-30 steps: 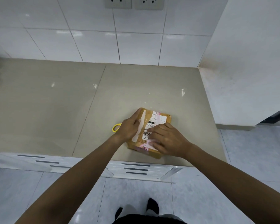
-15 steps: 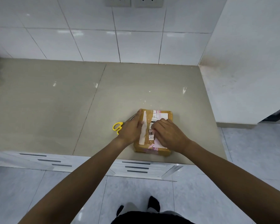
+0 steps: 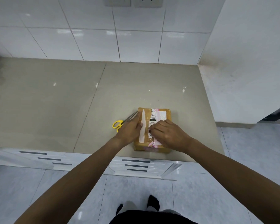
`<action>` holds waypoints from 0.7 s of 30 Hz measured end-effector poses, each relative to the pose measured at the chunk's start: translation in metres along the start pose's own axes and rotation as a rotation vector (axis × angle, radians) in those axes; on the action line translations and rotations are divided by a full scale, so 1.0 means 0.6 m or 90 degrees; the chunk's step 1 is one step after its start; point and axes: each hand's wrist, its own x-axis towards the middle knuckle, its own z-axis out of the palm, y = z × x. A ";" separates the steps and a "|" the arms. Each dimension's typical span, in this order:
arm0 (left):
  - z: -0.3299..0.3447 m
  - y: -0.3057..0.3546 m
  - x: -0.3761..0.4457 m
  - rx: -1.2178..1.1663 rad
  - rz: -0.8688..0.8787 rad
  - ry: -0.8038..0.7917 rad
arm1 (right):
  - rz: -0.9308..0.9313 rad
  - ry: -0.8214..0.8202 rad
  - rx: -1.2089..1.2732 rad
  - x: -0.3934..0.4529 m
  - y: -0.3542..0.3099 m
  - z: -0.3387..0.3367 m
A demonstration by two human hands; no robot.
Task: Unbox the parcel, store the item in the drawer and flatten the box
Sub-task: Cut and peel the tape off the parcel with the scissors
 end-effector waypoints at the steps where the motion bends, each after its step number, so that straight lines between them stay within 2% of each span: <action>1: 0.000 0.001 -0.001 -0.004 0.003 0.003 | -0.001 0.002 -0.008 -0.001 0.000 0.002; 3: 0.000 0.005 -0.011 0.006 0.027 0.012 | 0.005 -0.005 -0.008 0.000 -0.001 0.003; 6: -0.002 0.008 -0.034 0.127 0.117 0.042 | 0.029 -0.026 0.069 0.000 0.001 -0.004; 8: -0.003 0.009 -0.044 0.156 0.152 0.024 | 0.028 -0.039 0.105 0.000 0.007 -0.013; 15: -0.018 0.010 -0.031 0.134 0.100 -0.003 | -0.076 -0.039 -0.013 0.007 0.016 -0.004; 21: -0.014 0.017 -0.033 0.093 0.063 -0.025 | -0.067 -0.007 -0.063 0.004 0.013 0.006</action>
